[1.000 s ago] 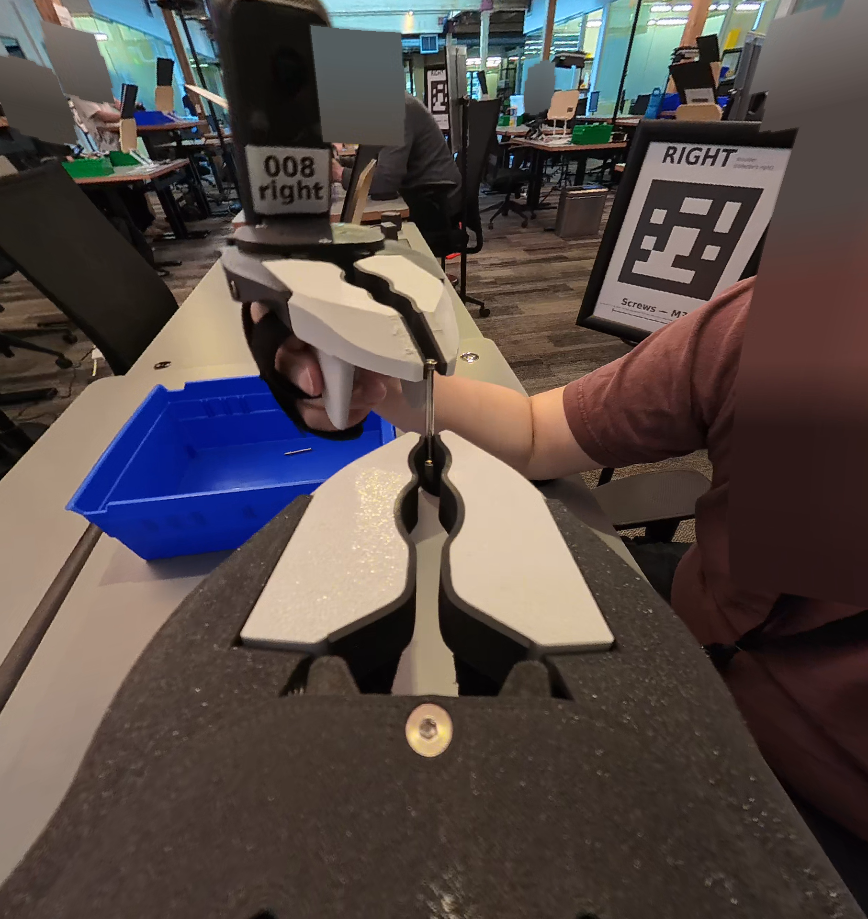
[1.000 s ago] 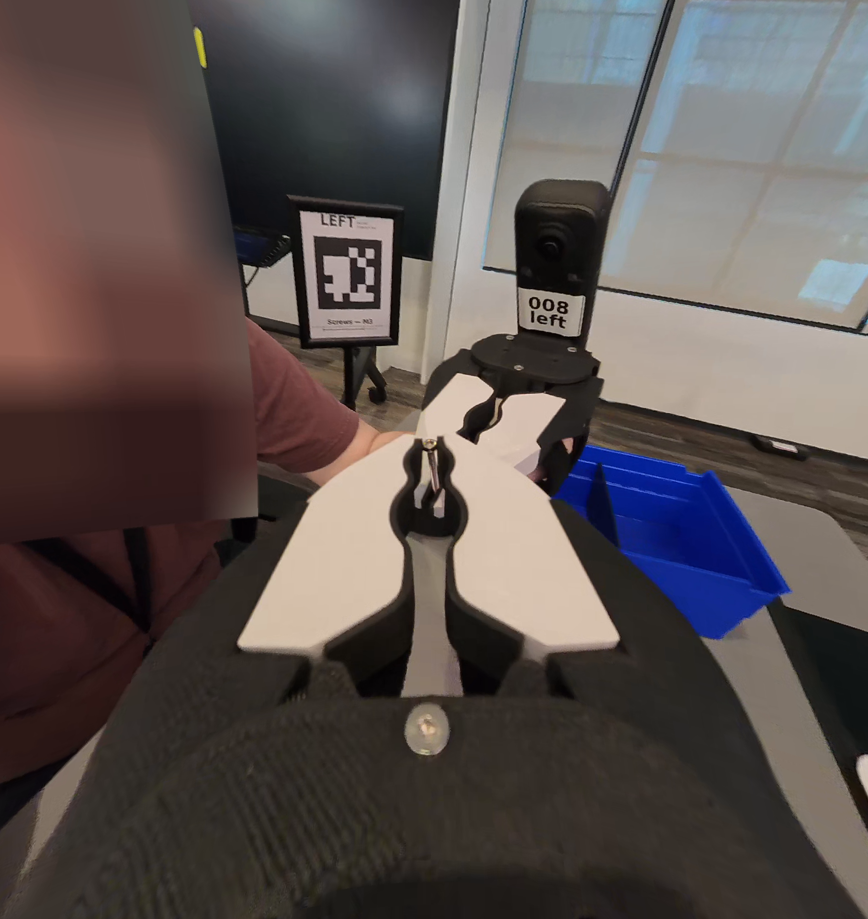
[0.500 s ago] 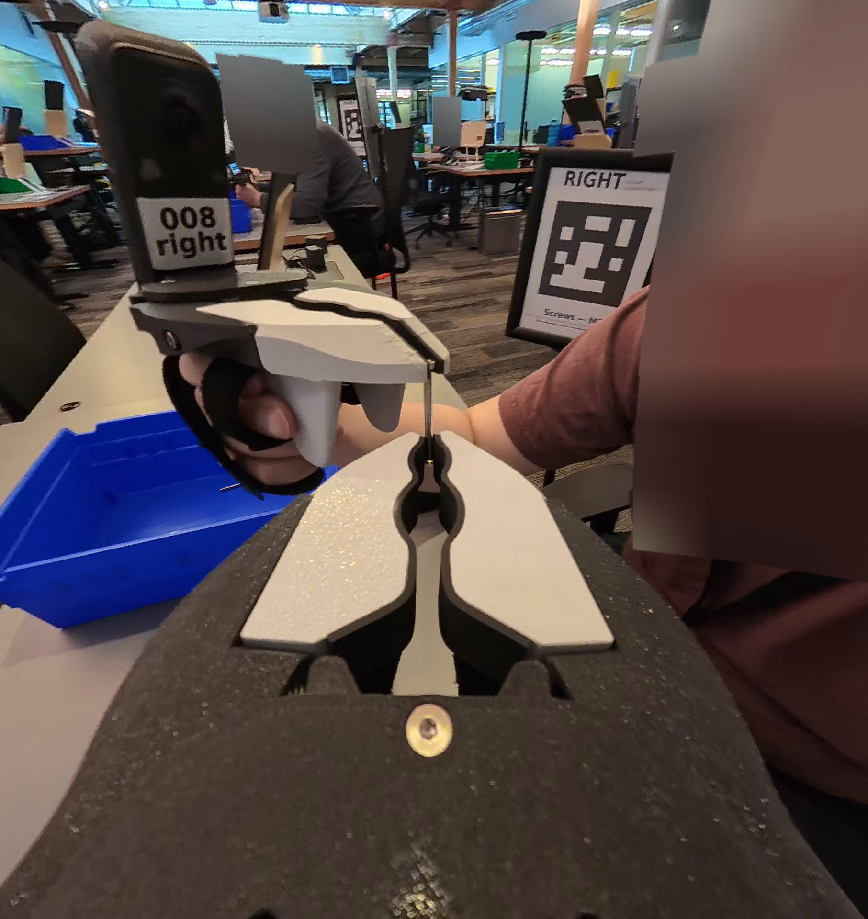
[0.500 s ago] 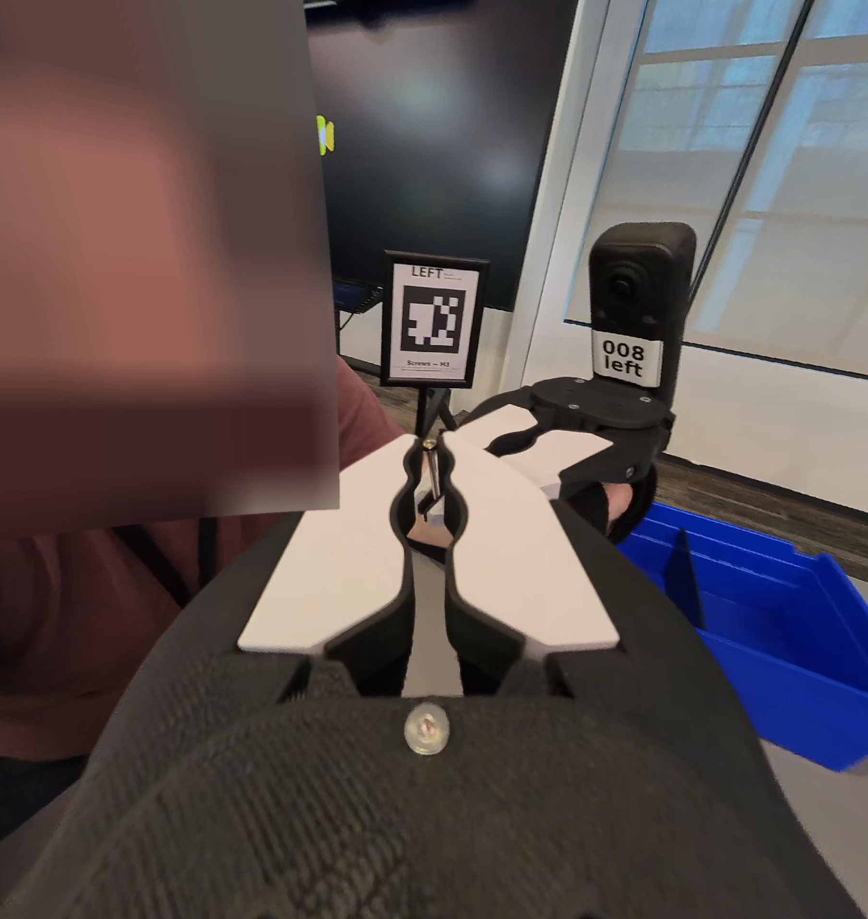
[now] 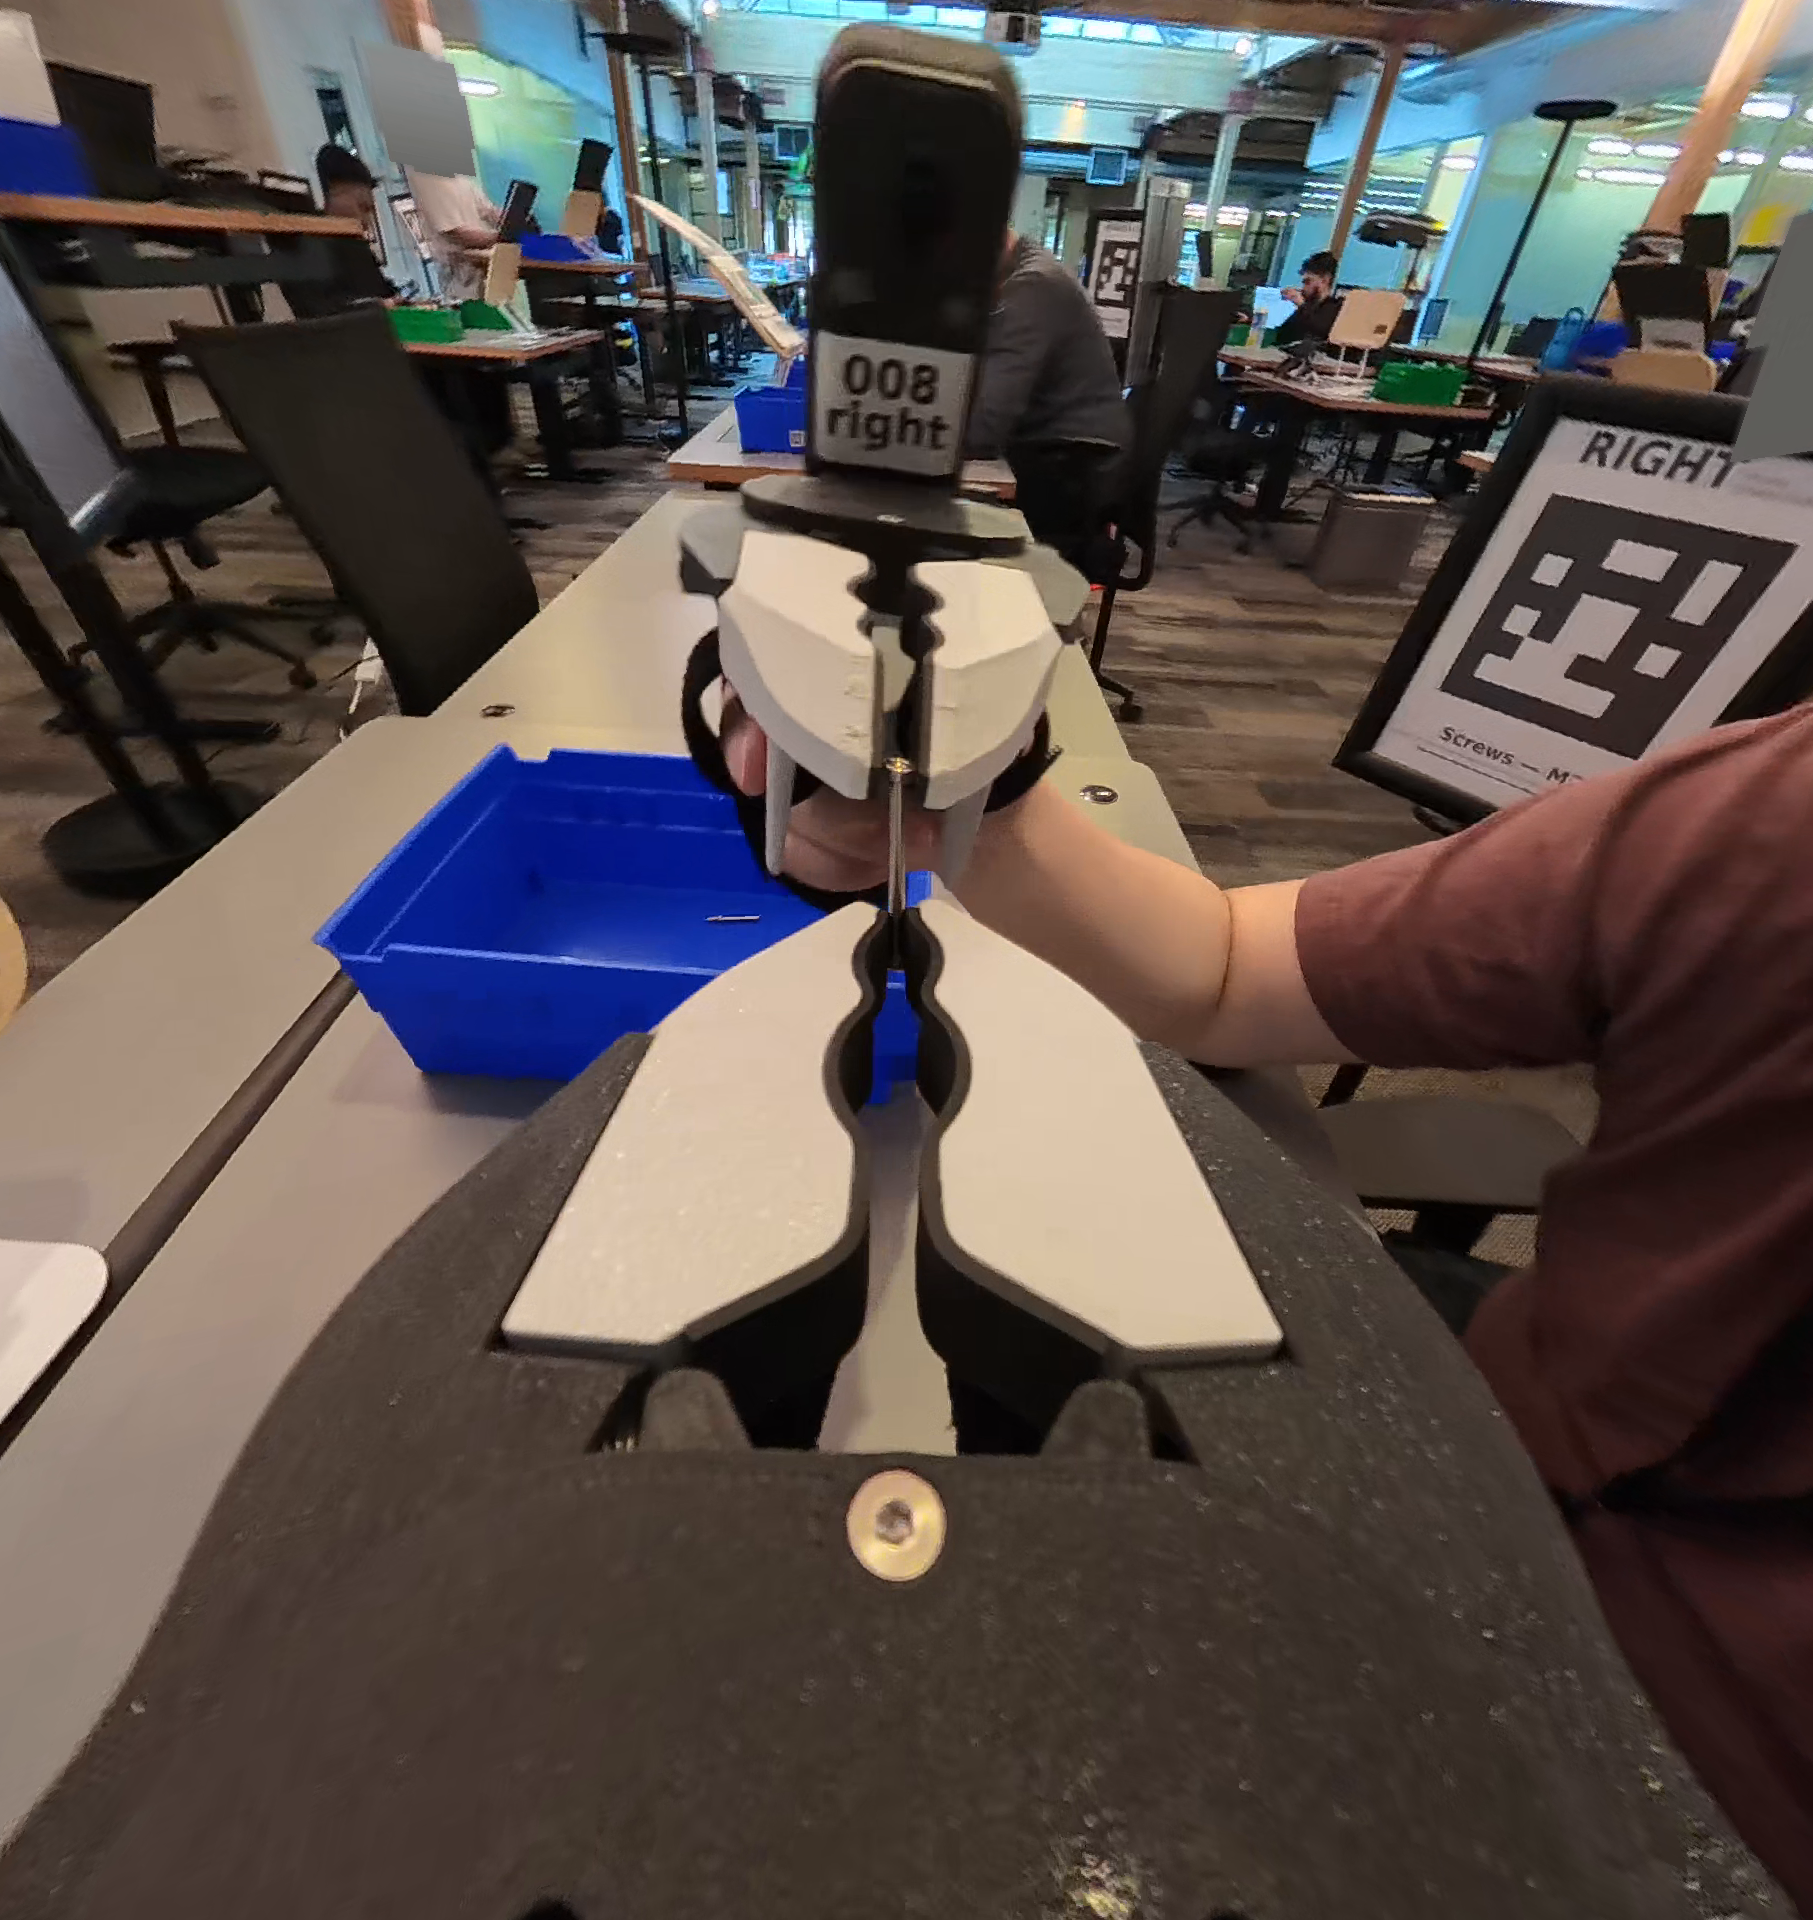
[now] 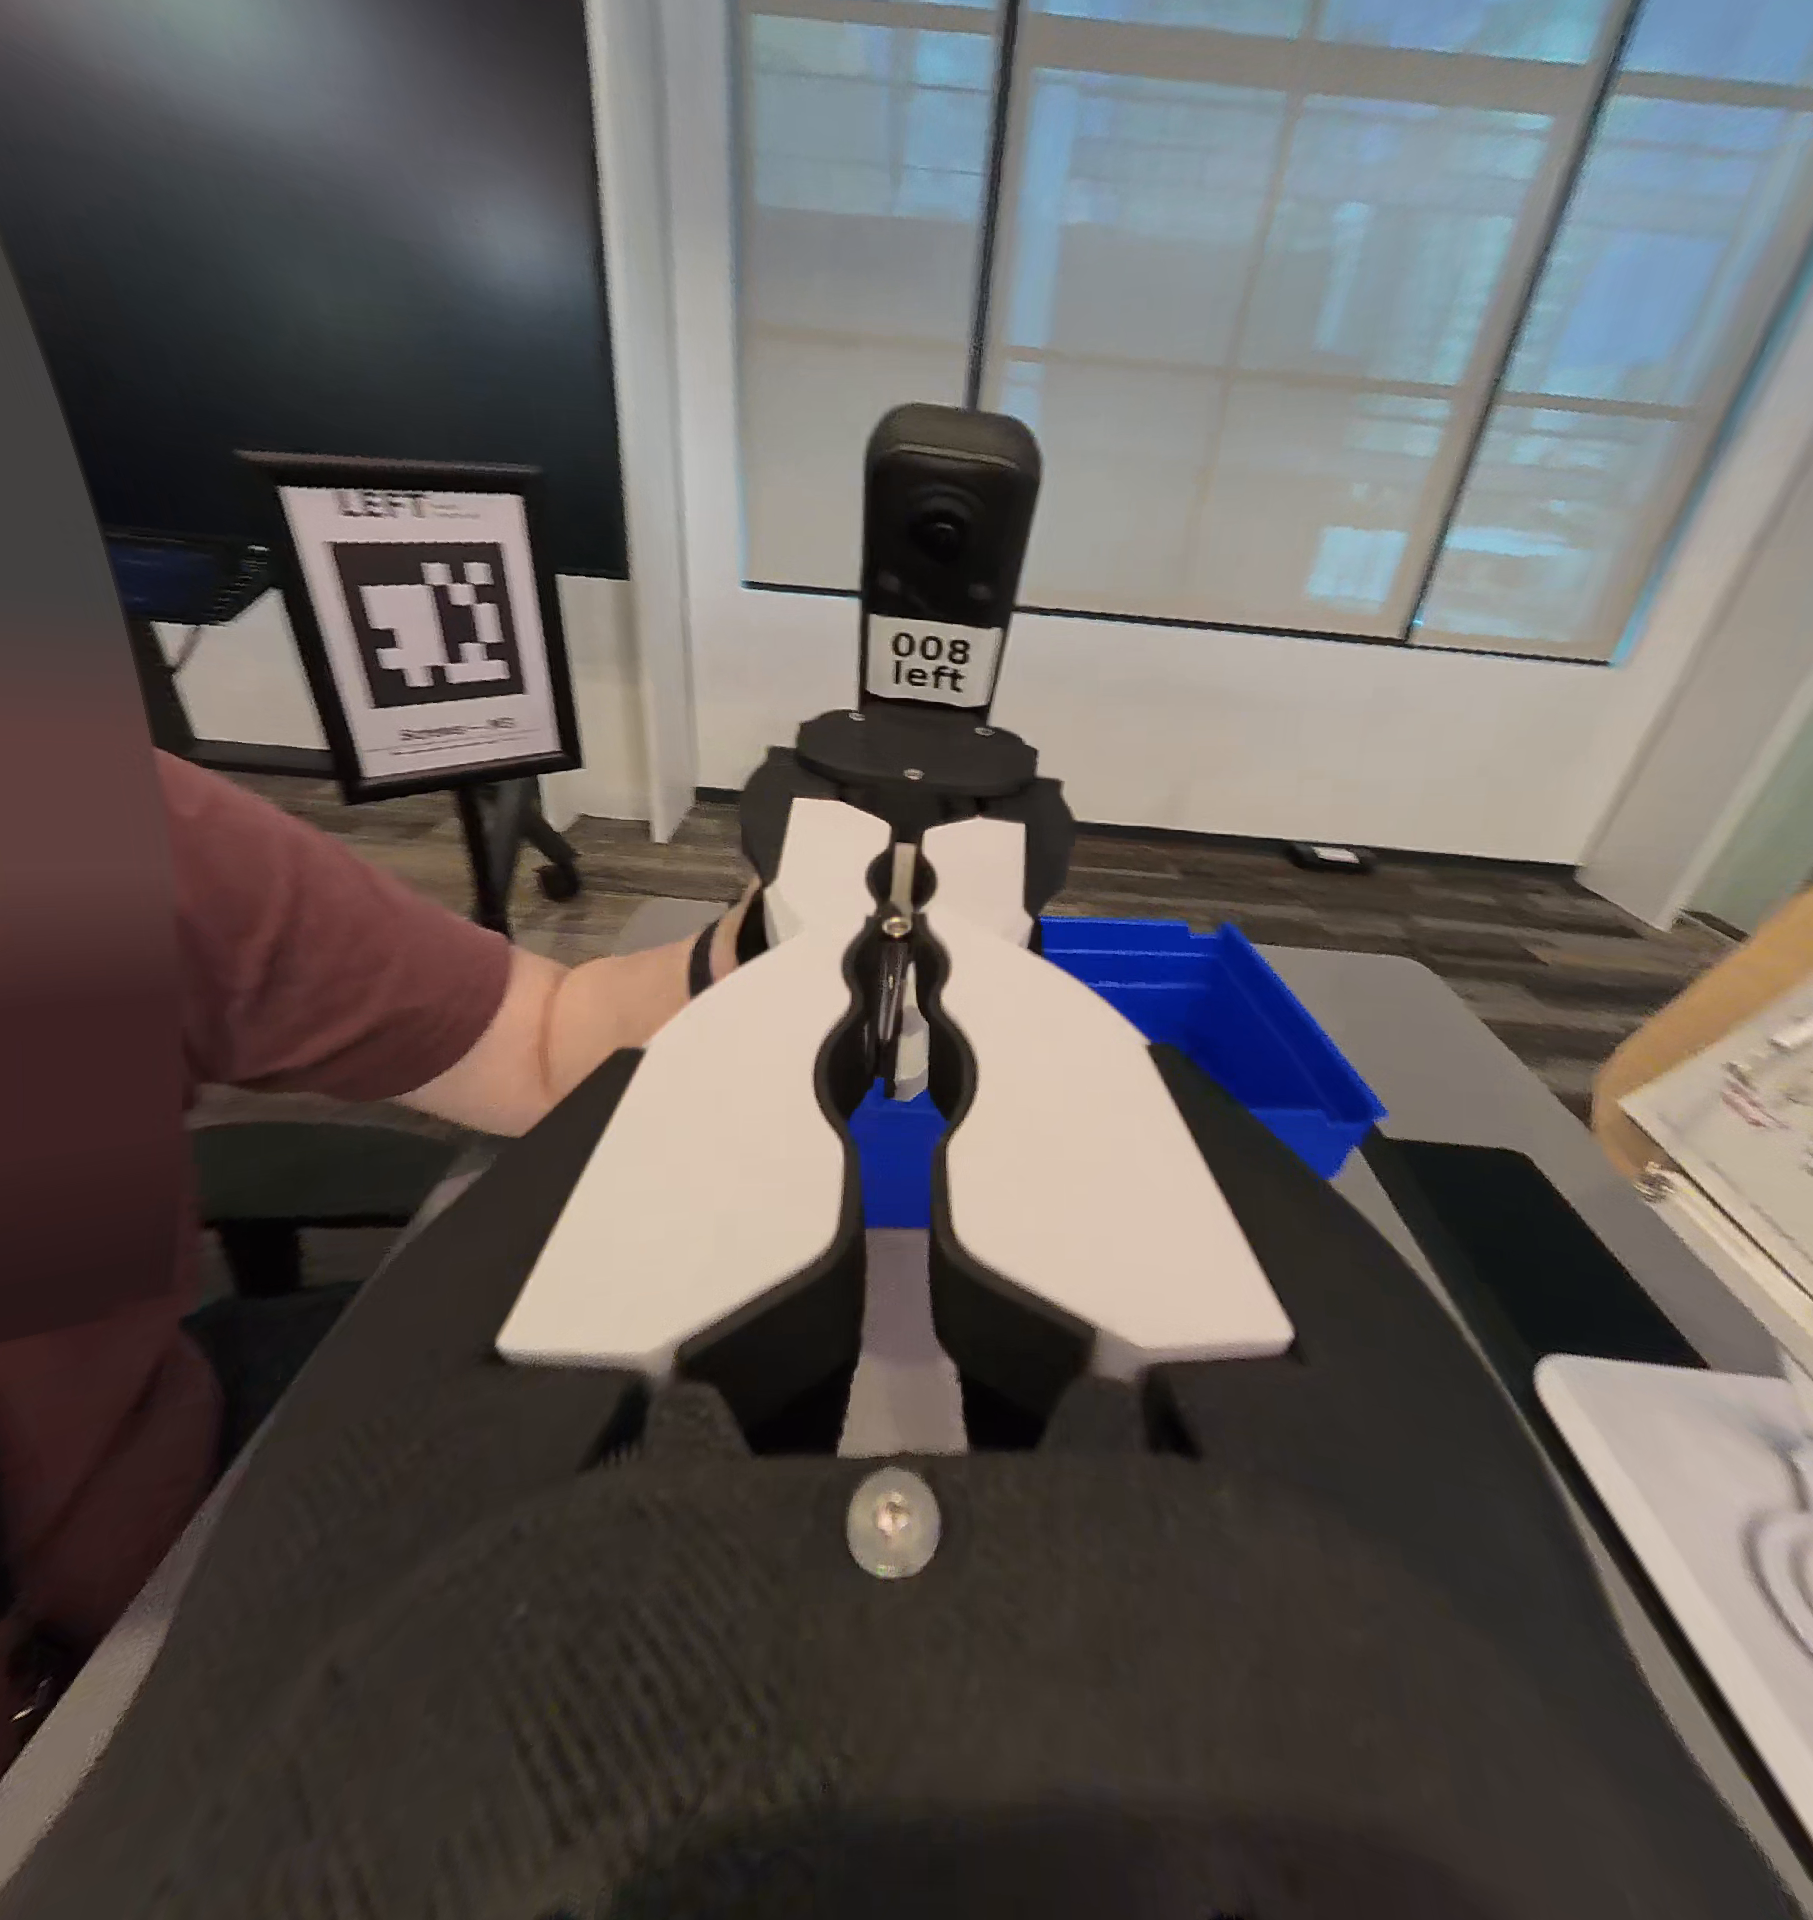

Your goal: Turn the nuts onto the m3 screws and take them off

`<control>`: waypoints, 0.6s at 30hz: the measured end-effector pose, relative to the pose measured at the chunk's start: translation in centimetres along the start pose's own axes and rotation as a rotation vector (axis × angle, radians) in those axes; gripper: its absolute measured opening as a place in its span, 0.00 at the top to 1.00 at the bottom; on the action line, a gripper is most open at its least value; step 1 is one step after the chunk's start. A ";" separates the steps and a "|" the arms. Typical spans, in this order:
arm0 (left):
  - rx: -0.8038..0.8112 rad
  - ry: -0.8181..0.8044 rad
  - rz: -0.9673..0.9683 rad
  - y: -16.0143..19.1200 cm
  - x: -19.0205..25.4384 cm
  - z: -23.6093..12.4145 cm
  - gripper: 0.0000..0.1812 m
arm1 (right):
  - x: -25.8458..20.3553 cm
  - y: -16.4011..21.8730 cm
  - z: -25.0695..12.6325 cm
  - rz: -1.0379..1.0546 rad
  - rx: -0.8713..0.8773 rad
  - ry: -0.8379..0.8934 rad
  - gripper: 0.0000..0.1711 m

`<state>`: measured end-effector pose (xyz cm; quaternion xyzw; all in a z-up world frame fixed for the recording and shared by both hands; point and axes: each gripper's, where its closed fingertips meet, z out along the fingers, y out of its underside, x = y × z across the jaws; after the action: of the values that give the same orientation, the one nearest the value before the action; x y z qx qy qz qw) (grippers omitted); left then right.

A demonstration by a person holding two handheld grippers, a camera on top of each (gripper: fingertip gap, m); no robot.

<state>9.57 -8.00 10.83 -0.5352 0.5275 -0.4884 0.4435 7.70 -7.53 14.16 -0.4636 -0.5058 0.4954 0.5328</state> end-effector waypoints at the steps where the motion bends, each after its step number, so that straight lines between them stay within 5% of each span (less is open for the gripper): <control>1: 0.007 0.008 -0.007 -0.1 0.0 -0.1 0.99 | 0.1 0.1 0.0 -0.005 -0.005 0.010 0.96; 18: 0.038 0.043 -0.005 -0.8 0.8 -0.3 0.99 | -1.9 -0.6 1.3 -0.202 0.045 0.019 0.68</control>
<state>9.33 -8.80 11.66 -0.5171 0.5263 -0.5110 0.4411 6.48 -9.52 14.63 -0.4026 -0.5335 0.4459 0.5953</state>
